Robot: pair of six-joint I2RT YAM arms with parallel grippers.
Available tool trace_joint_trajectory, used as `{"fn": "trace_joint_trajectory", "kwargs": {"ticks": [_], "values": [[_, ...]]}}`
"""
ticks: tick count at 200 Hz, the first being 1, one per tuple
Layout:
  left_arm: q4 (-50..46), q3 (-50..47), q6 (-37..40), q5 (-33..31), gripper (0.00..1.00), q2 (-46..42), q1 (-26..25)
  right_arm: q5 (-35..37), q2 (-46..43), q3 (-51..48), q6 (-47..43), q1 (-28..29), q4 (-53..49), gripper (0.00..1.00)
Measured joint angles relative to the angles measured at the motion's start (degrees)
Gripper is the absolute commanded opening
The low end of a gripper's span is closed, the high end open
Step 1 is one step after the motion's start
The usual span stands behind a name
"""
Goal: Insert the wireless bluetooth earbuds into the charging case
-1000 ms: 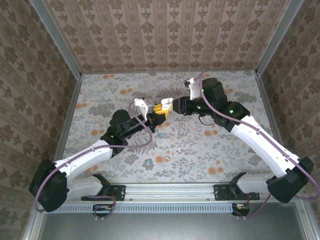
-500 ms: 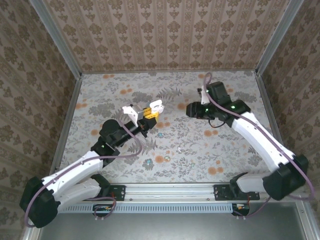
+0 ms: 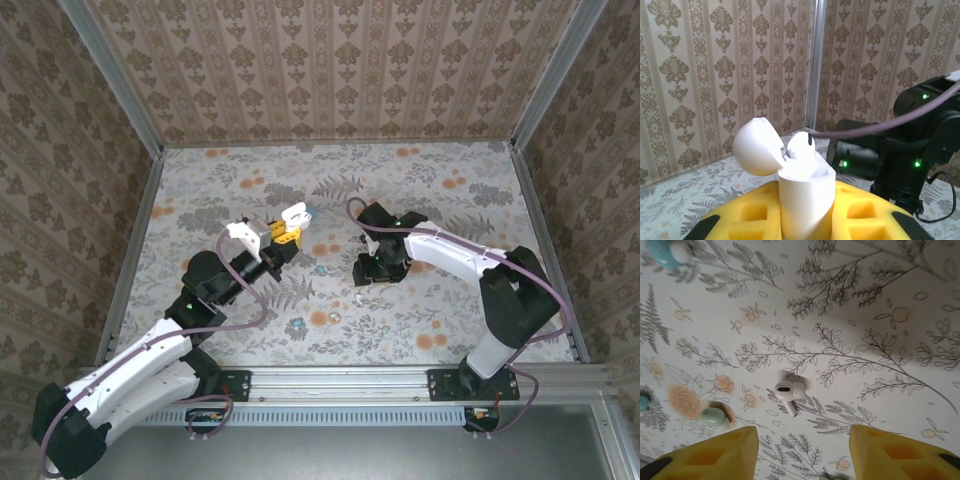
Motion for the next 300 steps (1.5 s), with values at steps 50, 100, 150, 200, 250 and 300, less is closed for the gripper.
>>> {"fn": "trace_joint_trajectory", "kwargs": {"ticks": [50,100,150,200,250,300], "values": [[-0.6,0.0,0.0,0.0,0.05,-0.1,0.3,1.3,6.4,1.6,0.0,2.4,-0.3,0.51],[-0.6,-0.2,0.0,0.0,0.05,-0.1,0.3,3.3,11.2,4.6,-0.2,4.2,-0.6,0.48],[-0.6,-0.6,0.0,0.0,0.05,-0.1,0.3,4.1,13.4,5.5,-0.2,5.0,-1.5,0.44],[-0.6,-1.0,0.0,-0.2,0.05,-0.1,0.6,4.9,14.3,6.5,-0.2,5.6,-2.5,0.40],[-0.6,-1.0,0.0,-0.2,0.05,-0.1,0.7,5.7,14.6,6.9,-0.2,6.2,-3.0,0.36],[-0.6,-1.0,0.0,-0.2,0.05,-0.1,0.7,6.0,14.6,6.9,-0.2,6.3,-3.1,0.33]]}}
